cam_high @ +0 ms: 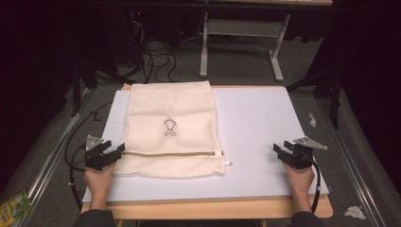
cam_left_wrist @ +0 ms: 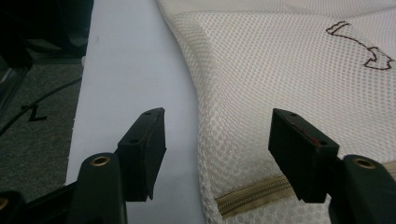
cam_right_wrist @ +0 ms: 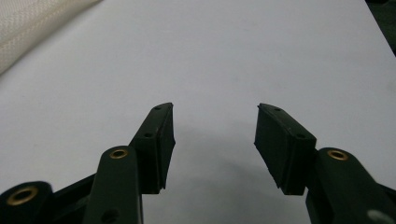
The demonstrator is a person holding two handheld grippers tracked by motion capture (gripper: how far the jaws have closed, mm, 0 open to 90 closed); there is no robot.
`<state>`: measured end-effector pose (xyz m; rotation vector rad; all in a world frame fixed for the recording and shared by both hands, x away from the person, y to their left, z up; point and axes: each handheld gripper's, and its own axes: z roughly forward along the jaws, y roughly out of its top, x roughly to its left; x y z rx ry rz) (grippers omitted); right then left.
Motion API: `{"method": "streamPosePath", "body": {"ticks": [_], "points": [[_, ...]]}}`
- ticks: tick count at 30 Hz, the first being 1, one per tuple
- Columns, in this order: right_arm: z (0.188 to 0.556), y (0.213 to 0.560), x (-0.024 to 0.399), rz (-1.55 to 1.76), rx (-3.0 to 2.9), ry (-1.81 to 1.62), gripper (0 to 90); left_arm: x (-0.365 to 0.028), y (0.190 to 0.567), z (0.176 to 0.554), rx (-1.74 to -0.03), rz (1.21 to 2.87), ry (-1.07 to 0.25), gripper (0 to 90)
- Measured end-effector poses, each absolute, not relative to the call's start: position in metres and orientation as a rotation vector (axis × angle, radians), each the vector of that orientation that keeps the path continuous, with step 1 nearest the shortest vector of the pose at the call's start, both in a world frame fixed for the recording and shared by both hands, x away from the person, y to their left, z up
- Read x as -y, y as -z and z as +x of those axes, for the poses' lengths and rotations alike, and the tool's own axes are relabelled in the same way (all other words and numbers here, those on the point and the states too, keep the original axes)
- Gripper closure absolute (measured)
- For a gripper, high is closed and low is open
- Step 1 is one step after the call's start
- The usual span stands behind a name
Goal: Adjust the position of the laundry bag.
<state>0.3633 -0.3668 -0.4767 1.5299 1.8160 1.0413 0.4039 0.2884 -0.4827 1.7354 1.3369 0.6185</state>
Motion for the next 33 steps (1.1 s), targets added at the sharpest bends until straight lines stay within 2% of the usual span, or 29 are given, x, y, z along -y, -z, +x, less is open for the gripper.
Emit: {"method": "streamPosePath", "body": {"ticks": [17, 25, 33], "points": [[0.3651, 0.4765, 0.3666, 1.542, -1.823, -1.029, 47.7, -0.2876, 0.4823, 0.4037, -1.304, 1.751, -0.612, 39.4], [0.3665, 0.4759, 0.3691, 1.575, -1.809, -1.041, 47.8, -0.2898, 0.4822, 0.4083, -1.326, 1.759, -0.552, 37.7], [0.3668, 0.4755, 0.3694, 1.576, -1.808, -1.045, 47.5, -0.2901, 0.4797, 0.4092, -1.325, 1.759, -0.546, 35.9]]}}
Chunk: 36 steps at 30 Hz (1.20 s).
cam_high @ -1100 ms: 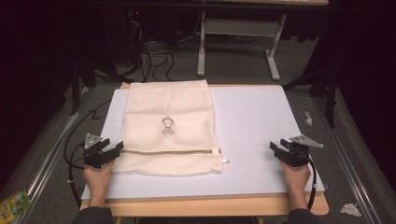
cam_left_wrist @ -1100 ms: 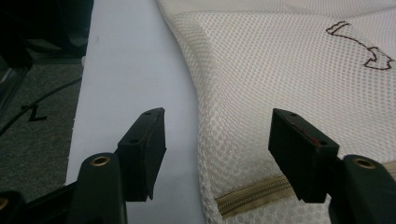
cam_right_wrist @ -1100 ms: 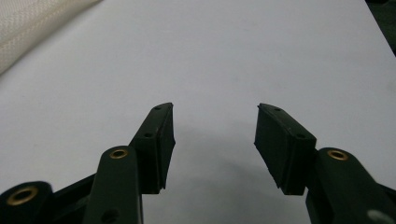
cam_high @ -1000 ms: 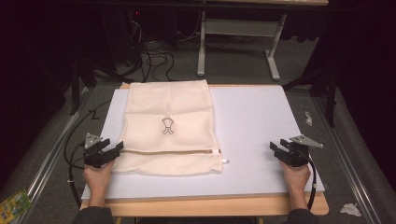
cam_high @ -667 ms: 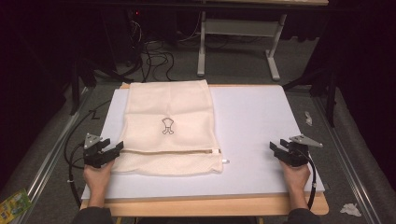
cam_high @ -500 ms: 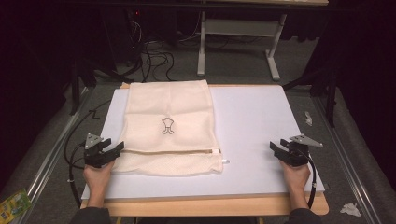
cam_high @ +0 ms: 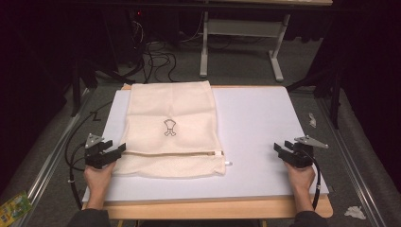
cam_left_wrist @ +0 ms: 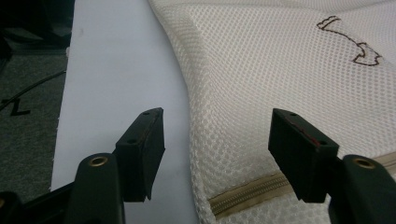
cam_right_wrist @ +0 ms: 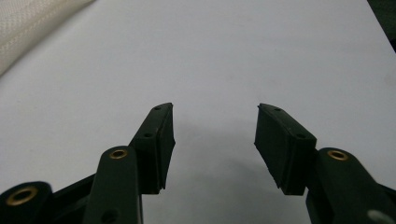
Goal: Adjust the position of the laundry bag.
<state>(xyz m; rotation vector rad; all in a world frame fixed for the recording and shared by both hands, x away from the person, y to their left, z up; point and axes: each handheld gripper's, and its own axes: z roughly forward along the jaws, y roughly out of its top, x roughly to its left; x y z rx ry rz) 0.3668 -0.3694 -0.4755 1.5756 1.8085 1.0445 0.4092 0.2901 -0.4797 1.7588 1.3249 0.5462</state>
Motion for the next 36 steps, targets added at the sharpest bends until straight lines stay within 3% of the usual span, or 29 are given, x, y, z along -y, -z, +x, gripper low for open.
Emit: {"method": "streamPosePath", "body": {"ticks": [10, 36], "points": [[0.365, 0.474, 0.367, 1.558, -1.815, -1.040, 45.6, -0.285, 0.473, 0.409, -1.300, 1.758, -0.557, 35.0], [0.373, 0.461, 0.348, 1.575, -1.905, -1.143, 54.1, -0.274, 0.461, 0.411, -1.310, 1.802, -0.506, 31.0]]}}
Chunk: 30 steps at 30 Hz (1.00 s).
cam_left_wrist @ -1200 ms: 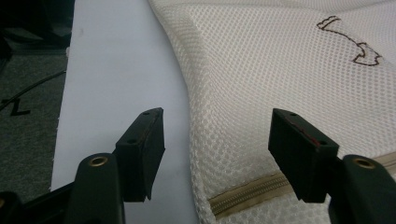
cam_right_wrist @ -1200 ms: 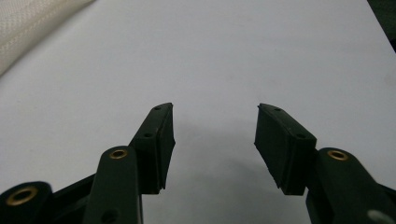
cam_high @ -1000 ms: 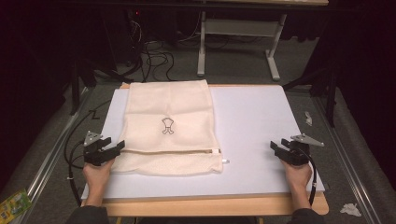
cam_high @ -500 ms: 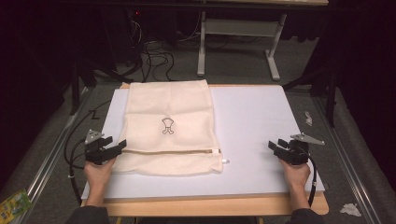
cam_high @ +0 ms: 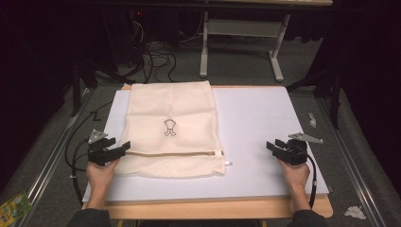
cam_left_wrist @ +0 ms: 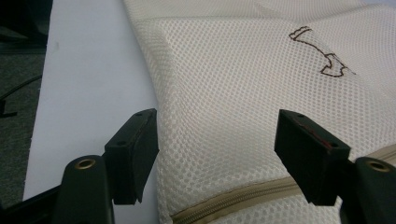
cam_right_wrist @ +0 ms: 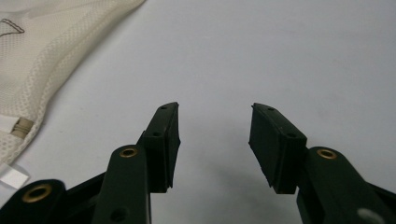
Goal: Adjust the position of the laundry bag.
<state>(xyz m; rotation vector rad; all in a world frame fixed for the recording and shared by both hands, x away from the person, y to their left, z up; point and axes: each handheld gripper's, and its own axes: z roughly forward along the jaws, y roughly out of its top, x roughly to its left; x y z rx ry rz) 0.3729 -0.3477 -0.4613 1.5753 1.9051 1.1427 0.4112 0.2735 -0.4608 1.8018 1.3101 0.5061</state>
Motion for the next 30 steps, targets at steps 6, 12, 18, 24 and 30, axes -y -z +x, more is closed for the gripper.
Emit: {"method": "streamPosePath", "body": {"ticks": [6, 12, 18, 24, 30], "points": [[0.376, 0.459, 0.340, 1.560, -1.934, -1.158, 54.7, -0.270, 0.460, 0.412, -1.304, 1.809, -0.503, 30.7], [0.380, 0.455, 0.327, 1.534, -1.975, -1.172, 55.1, -0.268, 0.460, 0.412, -1.307, 1.824, -0.493, 29.7], [0.386, 0.455, 0.316, 1.513, -2.011, -1.177, 55.4, -0.268, 0.459, 0.412, -1.314, 1.825, -0.489, 29.6], [0.393, 0.453, 0.299, 1.480, -2.062, -1.198, 57.0, -0.267, 0.461, 0.413, -1.340, 1.841, -0.484, 29.6], [0.399, 0.452, 0.278, 1.444, -2.140, -1.170, 60.3, -0.266, 0.462, 0.415, -1.368, 1.859, -0.490, 30.5]]}}
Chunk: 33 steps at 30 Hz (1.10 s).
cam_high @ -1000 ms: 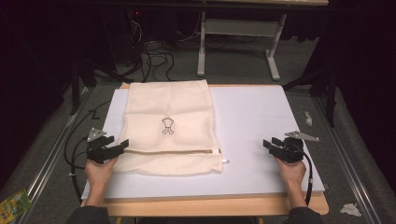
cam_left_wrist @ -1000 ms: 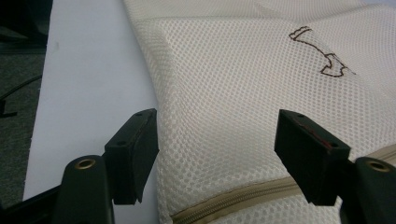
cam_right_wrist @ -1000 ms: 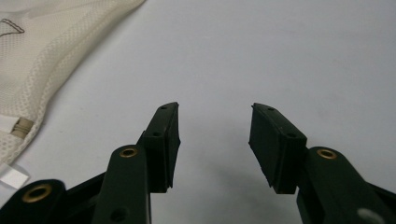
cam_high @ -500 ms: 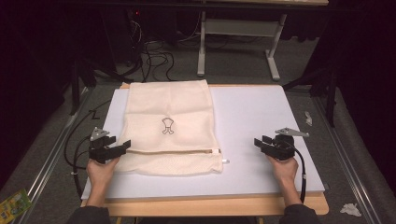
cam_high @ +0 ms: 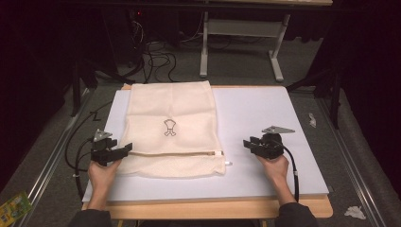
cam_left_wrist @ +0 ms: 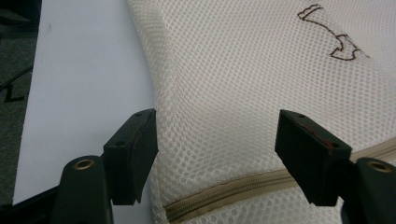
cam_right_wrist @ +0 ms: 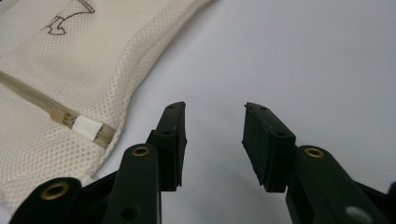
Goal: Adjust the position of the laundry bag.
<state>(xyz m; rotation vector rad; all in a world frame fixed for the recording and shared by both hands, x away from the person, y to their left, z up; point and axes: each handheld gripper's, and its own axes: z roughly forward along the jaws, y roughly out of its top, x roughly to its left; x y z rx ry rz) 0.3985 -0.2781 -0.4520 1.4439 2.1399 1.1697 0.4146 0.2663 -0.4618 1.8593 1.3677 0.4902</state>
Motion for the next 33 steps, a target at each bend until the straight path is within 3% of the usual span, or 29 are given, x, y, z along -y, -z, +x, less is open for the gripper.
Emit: {"method": "streamPosePath", "body": {"ticks": [33], "points": [[0.437, 0.462, 0.197, 1.430, -2.387, -1.176, 57.4, -0.262, 0.473, 0.434, -1.501, 1.909, -0.431, 32.6]]}}
